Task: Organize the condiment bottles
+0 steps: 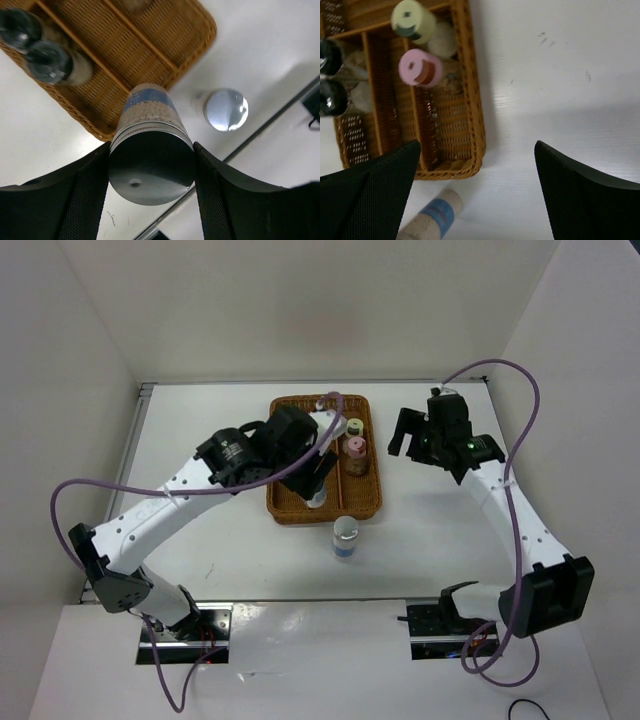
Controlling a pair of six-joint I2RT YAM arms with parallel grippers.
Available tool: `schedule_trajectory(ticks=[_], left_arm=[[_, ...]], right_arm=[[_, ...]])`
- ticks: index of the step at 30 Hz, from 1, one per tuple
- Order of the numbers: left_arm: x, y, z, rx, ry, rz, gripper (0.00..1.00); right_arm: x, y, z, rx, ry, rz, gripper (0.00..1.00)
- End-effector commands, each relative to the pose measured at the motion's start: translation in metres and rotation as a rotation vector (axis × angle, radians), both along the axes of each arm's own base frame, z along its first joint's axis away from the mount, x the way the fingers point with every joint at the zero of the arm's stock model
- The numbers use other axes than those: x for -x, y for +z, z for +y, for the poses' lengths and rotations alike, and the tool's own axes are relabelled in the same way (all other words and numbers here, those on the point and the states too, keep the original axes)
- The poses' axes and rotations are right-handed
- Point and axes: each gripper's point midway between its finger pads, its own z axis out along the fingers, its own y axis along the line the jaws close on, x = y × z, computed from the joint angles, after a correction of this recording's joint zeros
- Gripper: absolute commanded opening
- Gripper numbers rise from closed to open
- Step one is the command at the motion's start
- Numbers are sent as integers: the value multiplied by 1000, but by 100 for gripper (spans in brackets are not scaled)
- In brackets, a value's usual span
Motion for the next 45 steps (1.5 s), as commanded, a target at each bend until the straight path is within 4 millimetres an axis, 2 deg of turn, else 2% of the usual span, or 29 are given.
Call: schedule_trajectory(ticks=[1,2,5,6,8,9,11,12,13,15,17,19,20,21,22,25,27,28,29,31,33,35,36,40,41,43,44,45], left_arm=[[-28,29,11,37,131,-72,40],[-39,40,9,78,162,-94,40],[-64,39,6,89,212,-105,40],[-73,36,12,83,239,-103,40],[-94,33,10,95,270,-116,40],[-106,38,14,122,291,-125,40],[-124,37,6,151,280,-128,40],[-134,38,7,168,288,-129,40],[-142,50,4,192,275,-154,40],[-160,47,-3,202,267,-151,40],[-172,55,-20,236,223,-160,40],[-183,57,-26,243,204,-173,40],[-189,48,-32,239,197,-158,40],[-196,54,-31,251,205,-174,40],[-202,43,-35,239,206,-161,40],[-212,31,-39,232,208,-144,40],[-216,26,-37,217,222,-145,40],[-220,11,-38,195,230,-129,40],[-225,6,-34,172,255,-137,40],[-234,-7,-28,140,288,-134,40],[-239,-11,-26,129,304,-144,40],[-249,-13,-19,128,317,-156,40],[-252,-23,-24,129,307,-143,40],[-264,-37,-24,120,318,-135,40],[-268,-35,-21,126,327,-143,40],[-270,-48,-28,132,307,-120,40],[-274,-52,-23,129,316,-118,40],[-273,-63,-25,124,307,-97,40]], right_arm=[[17,20,14,27,112,-54,99],[24,26,19,12,137,-65,99],[36,33,21,-2,177,-88,99],[39,38,23,-6,196,-104,99],[54,40,31,-24,250,-122,99],[58,41,32,-25,270,-131,99],[70,39,45,-38,326,-139,99],[75,45,51,-53,352,-166,99],[79,40,56,-53,382,-155,99],[89,43,75,-64,456,-175,99],[99,43,92,-64,493,-173,99],[102,33,99,-42,514,-148,99],[105,29,105,-39,534,-136,99],[110,29,112,-41,552,-135,99],[114,24,114,-38,566,-123,99],[116,27,125,-69,595,-138,99],[117,22,125,-65,596,-128,99],[115,21,126,-57,602,-131,99],[117,14,127,-43,618,-116,99],[114,14,132,-52,627,-120,99],[114,12,136,-37,651,-127,99],[114,5,143,-31,671,-107,99],[114,2,144,-20,678,-102,99],[117,-13,157,21,744,-64,99],[121,-17,162,33,760,-55,99],[122,-28,166,76,787,-39,99],[125,-27,172,83,803,-43,99],[124,-32,172,106,795,-36,99]])
